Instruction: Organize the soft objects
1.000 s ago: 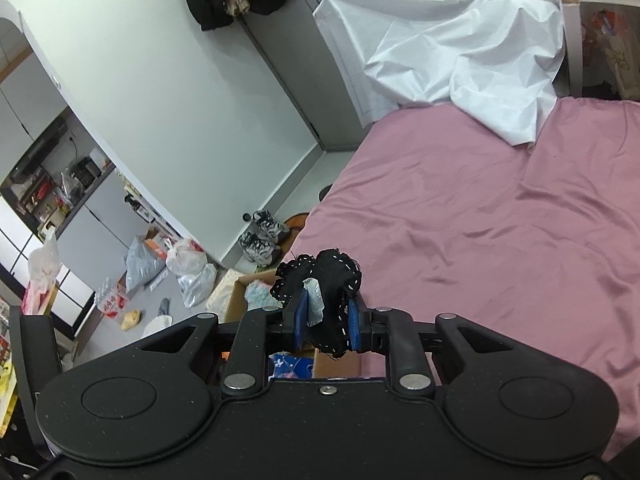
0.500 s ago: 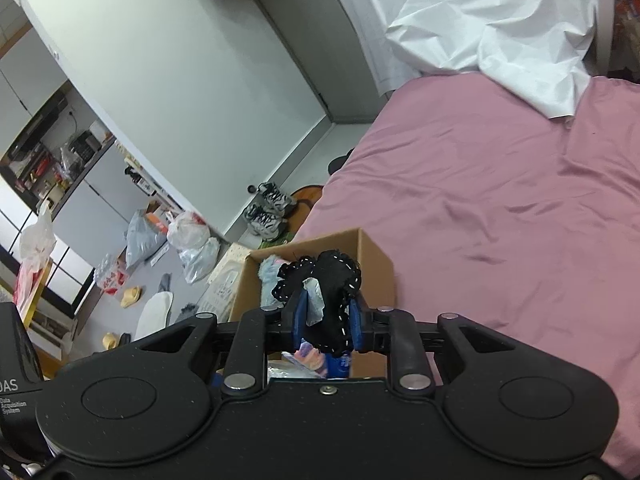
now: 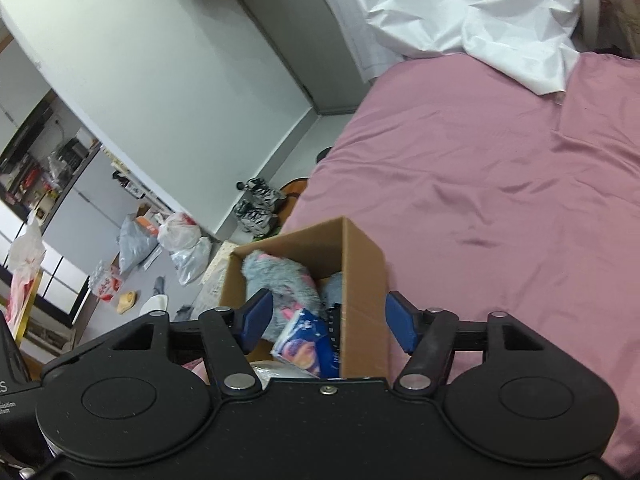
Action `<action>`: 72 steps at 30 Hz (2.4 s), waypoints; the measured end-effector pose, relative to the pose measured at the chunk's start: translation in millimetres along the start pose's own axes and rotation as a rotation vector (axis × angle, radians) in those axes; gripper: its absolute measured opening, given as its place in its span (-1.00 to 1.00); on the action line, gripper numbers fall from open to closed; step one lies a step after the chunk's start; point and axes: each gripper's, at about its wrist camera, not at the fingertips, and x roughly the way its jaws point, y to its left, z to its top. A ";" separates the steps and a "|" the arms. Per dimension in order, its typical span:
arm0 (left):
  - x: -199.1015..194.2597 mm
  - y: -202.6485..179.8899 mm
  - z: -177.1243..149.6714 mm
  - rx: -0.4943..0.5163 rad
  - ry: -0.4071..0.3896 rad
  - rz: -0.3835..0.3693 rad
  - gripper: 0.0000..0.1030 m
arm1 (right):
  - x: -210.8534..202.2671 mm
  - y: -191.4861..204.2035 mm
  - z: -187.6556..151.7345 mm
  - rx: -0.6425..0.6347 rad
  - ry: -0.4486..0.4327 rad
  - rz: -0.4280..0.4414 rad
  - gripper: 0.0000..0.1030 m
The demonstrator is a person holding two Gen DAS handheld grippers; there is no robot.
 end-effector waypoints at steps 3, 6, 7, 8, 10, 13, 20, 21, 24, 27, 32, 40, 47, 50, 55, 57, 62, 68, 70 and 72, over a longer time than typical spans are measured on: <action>-8.2 -8.5 -1.4 0.021 -0.015 0.005 0.78 | -8.5 -2.0 -2.7 -0.029 -0.012 -0.041 0.40; -17.3 -20.8 -3.2 0.065 -0.024 0.005 0.80 | -19.8 -6.4 -3.8 -0.057 -0.034 -0.069 0.54; -21.1 -24.7 -3.9 0.077 -0.030 0.005 0.81 | -22.9 -8.8 -3.2 -0.055 -0.036 -0.069 0.54; -24.3 -28.3 -4.2 0.089 -0.036 0.007 0.83 | -26.3 -11.6 -1.9 -0.050 -0.036 -0.069 0.56; -30.2 -33.7 -4.5 0.110 -0.040 0.008 0.87 | -33.6 -15.8 1.1 -0.049 -0.033 -0.069 0.60; -37.8 -39.4 -6.7 0.150 -0.029 0.007 0.90 | -45.2 -17.8 6.4 -0.072 -0.028 -0.086 0.80; -57.1 -53.1 -16.8 0.211 -0.037 0.015 0.94 | -64.9 -24.0 10.5 -0.080 0.000 -0.115 1.00; -59.8 -55.6 -18.1 0.219 -0.041 0.014 0.94 | -68.3 -24.5 10.4 -0.084 0.002 -0.118 1.00; -64.6 -62.1 -21.3 0.241 -0.042 0.017 0.95 | -78.7 -28.0 11.5 -0.086 0.004 -0.142 1.00; -65.9 -66.0 -22.5 0.257 -0.032 0.023 0.95 | -91.0 -35.1 12.9 -0.067 0.006 -0.159 1.00; -75.6 -75.5 -27.1 0.293 -0.040 0.033 0.95 | -111.6 -46.2 14.2 -0.078 -0.020 -0.185 1.00; -93.5 -87.5 -39.6 0.347 -0.053 0.010 0.95 | -135.9 -54.8 20.9 -0.097 -0.059 -0.185 1.00; -112.2 -89.8 -49.3 0.361 -0.085 0.014 0.95 | -148.0 -53.5 17.6 -0.156 -0.058 -0.201 1.00; -119.5 -93.1 -53.4 0.383 -0.098 0.028 0.95 | -157.6 -53.6 14.5 -0.181 -0.066 -0.200 1.00; -131.7 -97.7 -61.9 0.424 -0.116 0.030 0.95 | -170.5 -55.3 9.9 -0.188 -0.064 -0.200 1.00; -134.1 -99.6 -66.8 0.444 -0.115 0.029 0.95 | -174.8 -56.1 7.8 -0.188 -0.060 -0.206 1.00; -135.4 -104.1 -79.7 0.495 -0.110 0.044 0.95 | -183.8 -57.0 0.6 -0.184 -0.068 -0.205 1.00; -137.3 -105.5 -89.4 0.537 -0.113 0.061 0.95 | -188.6 -60.7 -9.2 -0.182 -0.070 -0.233 1.00; -137.1 -104.2 -90.4 0.534 -0.108 0.057 0.95 | -188.2 -63.8 -12.3 -0.175 -0.065 -0.243 1.00; -137.3 -103.2 -91.1 0.534 -0.107 0.057 0.95 | -187.6 -66.4 -14.3 -0.173 -0.057 -0.249 1.00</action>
